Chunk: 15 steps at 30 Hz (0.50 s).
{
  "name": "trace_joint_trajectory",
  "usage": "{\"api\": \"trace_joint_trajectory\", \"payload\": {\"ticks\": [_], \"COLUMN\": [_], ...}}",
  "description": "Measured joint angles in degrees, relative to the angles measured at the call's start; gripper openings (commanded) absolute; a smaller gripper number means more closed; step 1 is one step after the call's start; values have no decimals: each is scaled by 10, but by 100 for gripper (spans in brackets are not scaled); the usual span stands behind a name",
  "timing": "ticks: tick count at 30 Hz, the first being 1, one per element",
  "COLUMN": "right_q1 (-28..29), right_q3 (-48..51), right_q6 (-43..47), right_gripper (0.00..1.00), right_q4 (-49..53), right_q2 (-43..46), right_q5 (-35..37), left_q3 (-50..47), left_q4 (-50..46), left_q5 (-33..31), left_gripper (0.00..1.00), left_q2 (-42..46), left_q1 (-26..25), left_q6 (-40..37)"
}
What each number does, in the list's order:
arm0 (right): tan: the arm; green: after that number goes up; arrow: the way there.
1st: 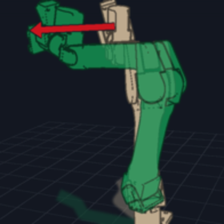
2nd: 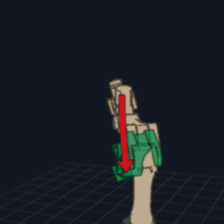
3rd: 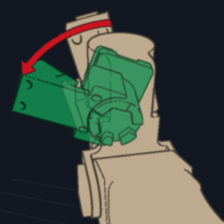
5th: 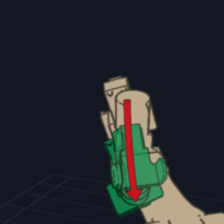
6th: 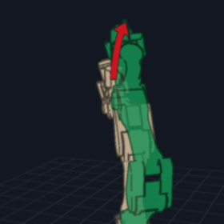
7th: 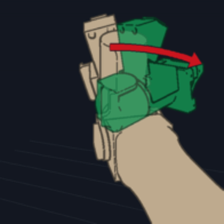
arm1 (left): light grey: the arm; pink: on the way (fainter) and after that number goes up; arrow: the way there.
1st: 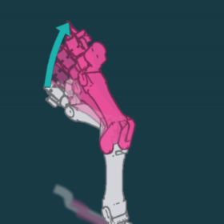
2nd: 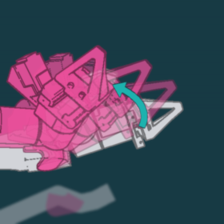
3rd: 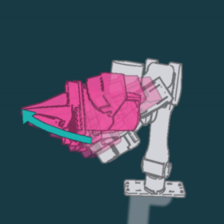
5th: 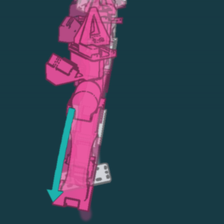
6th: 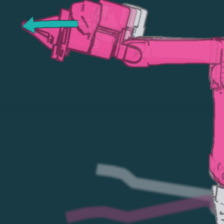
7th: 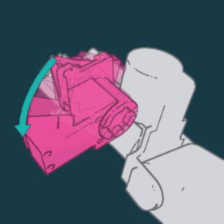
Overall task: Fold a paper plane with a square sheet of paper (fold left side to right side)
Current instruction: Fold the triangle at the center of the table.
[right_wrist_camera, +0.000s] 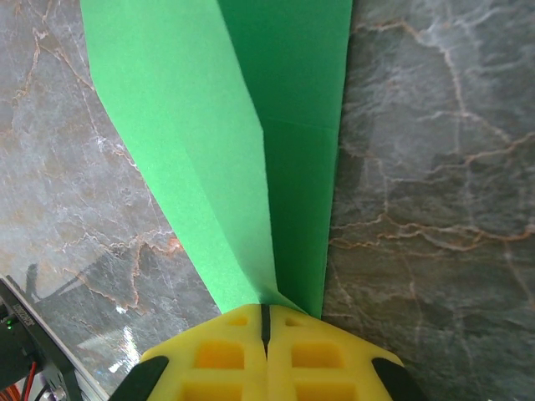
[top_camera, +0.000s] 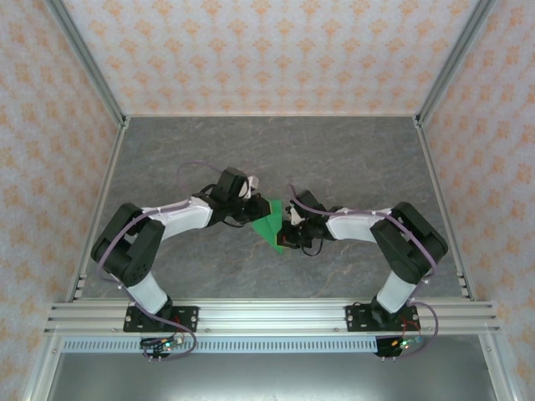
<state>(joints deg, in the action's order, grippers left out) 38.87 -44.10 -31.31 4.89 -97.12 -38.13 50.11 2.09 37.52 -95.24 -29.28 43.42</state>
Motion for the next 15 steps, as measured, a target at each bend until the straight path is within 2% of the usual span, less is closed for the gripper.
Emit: {"api": "trace_joint_trajectory", "payload": {"ticks": [5, 15], "right_q1": [0, 0], "right_q3": [0, -2], "right_q6": [0, 3], "right_gripper": [0, 0], "right_q4": [0, 3], "right_q2": [0, 0], "right_q5": [0, 0], "left_q3": [-36, -33], "left_q4": [23, 64], "left_q5": [24, 43], "left_gripper": [11, 6], "left_q2": [-1, -48], "left_q1": [-12, -37], "left_q6": [9, 23]}}
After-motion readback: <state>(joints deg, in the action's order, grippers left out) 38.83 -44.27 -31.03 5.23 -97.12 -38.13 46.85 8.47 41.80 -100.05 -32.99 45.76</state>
